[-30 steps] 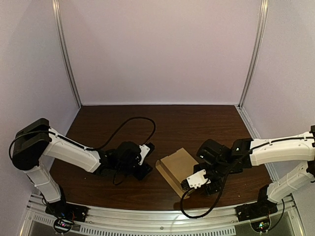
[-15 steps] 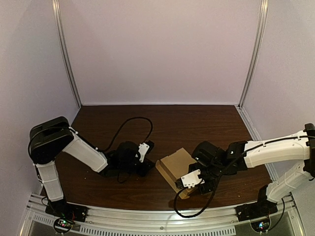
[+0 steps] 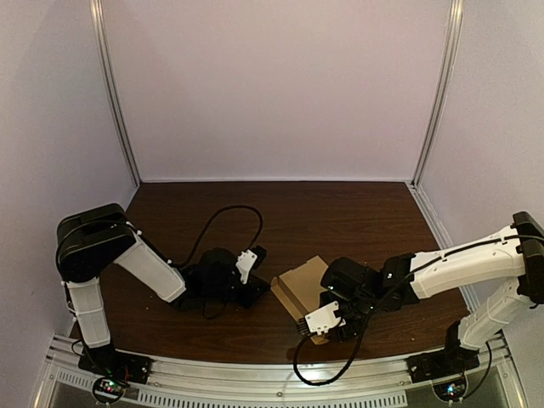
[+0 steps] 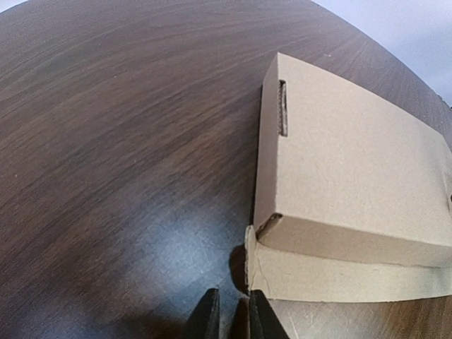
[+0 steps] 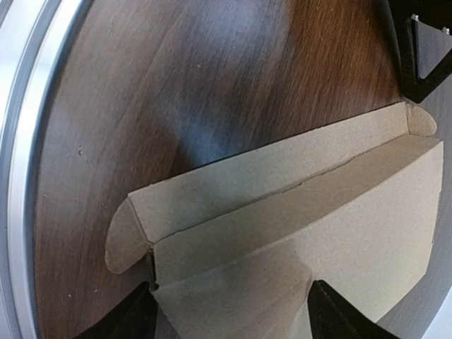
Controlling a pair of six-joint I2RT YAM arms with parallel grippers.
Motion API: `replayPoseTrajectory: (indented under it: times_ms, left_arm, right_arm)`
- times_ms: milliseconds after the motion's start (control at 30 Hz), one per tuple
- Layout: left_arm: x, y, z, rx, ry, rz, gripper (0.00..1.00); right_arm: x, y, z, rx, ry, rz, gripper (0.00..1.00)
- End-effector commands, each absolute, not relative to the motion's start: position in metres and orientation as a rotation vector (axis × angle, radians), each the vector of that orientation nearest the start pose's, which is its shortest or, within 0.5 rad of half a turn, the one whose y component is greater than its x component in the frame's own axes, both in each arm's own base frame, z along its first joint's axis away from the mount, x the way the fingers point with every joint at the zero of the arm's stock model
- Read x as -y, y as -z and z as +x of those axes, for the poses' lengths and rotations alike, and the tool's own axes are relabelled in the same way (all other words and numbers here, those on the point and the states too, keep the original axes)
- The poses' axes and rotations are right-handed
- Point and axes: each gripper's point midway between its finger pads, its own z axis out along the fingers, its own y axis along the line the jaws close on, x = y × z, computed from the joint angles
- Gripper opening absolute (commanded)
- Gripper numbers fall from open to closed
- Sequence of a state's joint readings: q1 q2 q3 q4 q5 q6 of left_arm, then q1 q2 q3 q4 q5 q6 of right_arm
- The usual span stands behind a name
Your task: Fold the paper box
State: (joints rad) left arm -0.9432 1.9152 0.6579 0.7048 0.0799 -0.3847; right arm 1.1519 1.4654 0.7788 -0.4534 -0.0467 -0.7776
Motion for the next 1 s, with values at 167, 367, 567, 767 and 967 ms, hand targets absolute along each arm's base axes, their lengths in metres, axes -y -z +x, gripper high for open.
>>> replayPoseTrajectory:
  times_ms: [167, 367, 567, 767, 967]
  left_arm:
    - [0.369, -0.025, 0.251, -2.108, 0.898, 0.626, 0.18]
    - [0.375, -0.029, 0.252, -2.085, 0.927, 0.636, 0.18]
    - [0.377, -0.031, 0.253, -2.073, 0.937, 0.626, 0.16]
    - [0.376, -0.033, 0.253, -2.067, 0.945, 0.614, 0.15]
    - [0.376, -0.034, 0.252, -2.059, 0.949, 0.616, 0.13]
  right_arm:
    - [-0.291, -0.037, 0.109, -1.531, -0.195, -2.318, 0.85]
    - [-0.29, -0.038, 0.107, -1.536, -0.178, -2.33, 1.0]
    - [-0.307, -0.045, 0.118, -1.592, -0.148, -2.234, 0.94]
    - [-0.31, -0.044, 0.118, -1.639, -0.159, -2.203, 0.83]
    - [-0.311, -0.045, 0.119, -1.65, -0.163, -2.194, 0.71]
